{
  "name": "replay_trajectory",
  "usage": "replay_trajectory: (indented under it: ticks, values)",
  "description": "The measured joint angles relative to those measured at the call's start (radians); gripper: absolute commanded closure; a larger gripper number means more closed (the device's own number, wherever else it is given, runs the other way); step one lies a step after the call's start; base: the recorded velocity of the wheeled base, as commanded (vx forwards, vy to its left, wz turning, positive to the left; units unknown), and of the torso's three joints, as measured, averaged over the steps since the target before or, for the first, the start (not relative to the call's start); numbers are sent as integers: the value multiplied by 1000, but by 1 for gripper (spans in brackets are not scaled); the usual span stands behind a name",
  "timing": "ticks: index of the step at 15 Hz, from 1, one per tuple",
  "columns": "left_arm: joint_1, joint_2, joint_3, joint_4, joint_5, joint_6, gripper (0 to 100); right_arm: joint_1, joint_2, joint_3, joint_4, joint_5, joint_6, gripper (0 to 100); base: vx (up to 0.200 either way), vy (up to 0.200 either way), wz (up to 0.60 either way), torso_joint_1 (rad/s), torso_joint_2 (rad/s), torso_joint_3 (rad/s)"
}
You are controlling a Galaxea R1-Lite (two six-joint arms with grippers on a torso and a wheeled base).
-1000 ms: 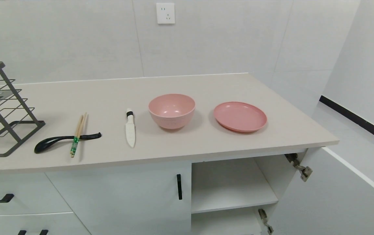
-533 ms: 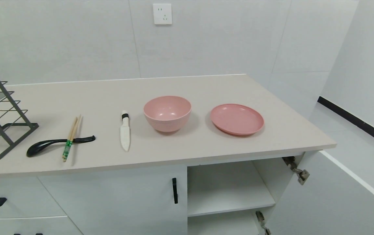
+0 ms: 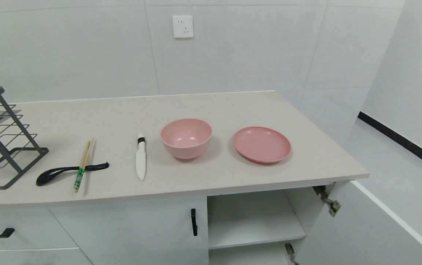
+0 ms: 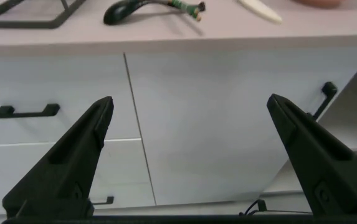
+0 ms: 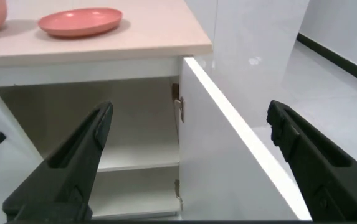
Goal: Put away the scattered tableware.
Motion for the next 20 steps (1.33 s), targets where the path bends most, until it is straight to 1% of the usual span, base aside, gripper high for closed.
replay_trajectory:
  ticks: [8, 11, 14, 20]
  values:
    - [0, 0, 0, 0, 0, 0, 0, 1, 0, 0, 0, 0, 0, 0, 0, 0, 0, 280, -542, -263]
    - [0, 0, 0, -1, -2, 0, 0, 1, 0, 0, -1, 0, 2, 0, 0, 200, 0, 277, -551, -268]
    - [-2, 1, 0, 1, -1, 0, 0, -1, 0, 0, 0, 1, 2, 0, 0, 0, 0, 97, -162, -89]
    - [0, 1, 0, 0, -2, 0, 0, 1, 0, 0, 0, 0, 2, 0, 0, 0, 0, 0, 0, 0]
